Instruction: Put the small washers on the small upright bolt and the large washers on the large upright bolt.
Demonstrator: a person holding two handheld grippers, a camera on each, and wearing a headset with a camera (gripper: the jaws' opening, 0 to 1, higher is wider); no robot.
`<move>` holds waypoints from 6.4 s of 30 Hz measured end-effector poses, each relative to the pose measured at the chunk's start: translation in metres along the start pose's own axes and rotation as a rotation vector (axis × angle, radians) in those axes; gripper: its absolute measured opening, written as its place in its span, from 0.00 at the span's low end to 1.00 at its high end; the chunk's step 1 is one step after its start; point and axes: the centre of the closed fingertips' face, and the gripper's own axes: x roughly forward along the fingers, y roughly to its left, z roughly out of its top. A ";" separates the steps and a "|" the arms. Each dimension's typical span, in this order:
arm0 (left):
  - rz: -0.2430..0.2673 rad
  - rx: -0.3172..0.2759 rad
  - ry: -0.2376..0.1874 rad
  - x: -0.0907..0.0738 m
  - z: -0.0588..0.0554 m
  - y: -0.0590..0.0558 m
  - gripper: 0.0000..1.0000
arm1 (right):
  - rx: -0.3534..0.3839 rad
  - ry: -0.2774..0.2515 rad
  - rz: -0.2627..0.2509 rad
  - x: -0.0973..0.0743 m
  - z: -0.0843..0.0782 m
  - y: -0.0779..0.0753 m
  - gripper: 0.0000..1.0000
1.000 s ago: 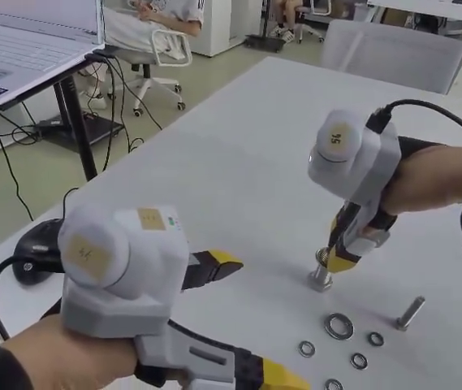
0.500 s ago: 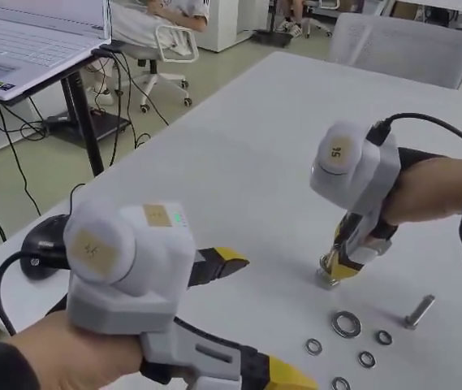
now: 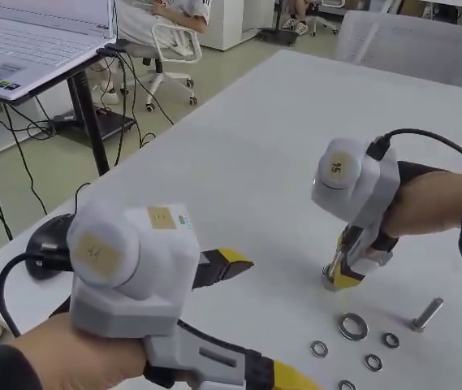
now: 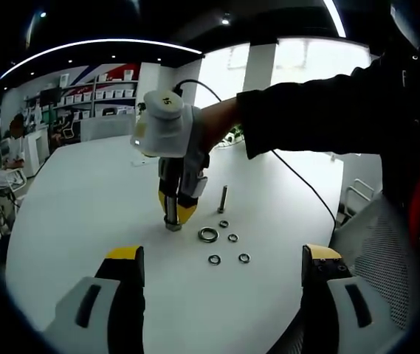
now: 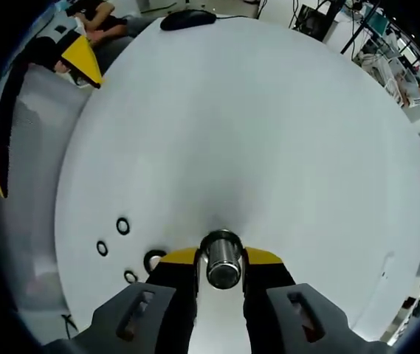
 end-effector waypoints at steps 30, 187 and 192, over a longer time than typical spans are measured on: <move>0.000 0.003 0.005 0.001 -0.002 0.000 0.88 | 0.045 -0.048 -0.019 -0.012 -0.007 -0.002 0.36; -0.028 0.047 -0.038 -0.002 0.012 -0.008 0.87 | 0.070 -0.078 -0.160 -0.075 0.000 0.014 0.23; -0.022 0.044 -0.038 -0.002 0.011 -0.006 0.87 | 0.063 -0.076 -0.158 -0.072 0.004 0.008 0.23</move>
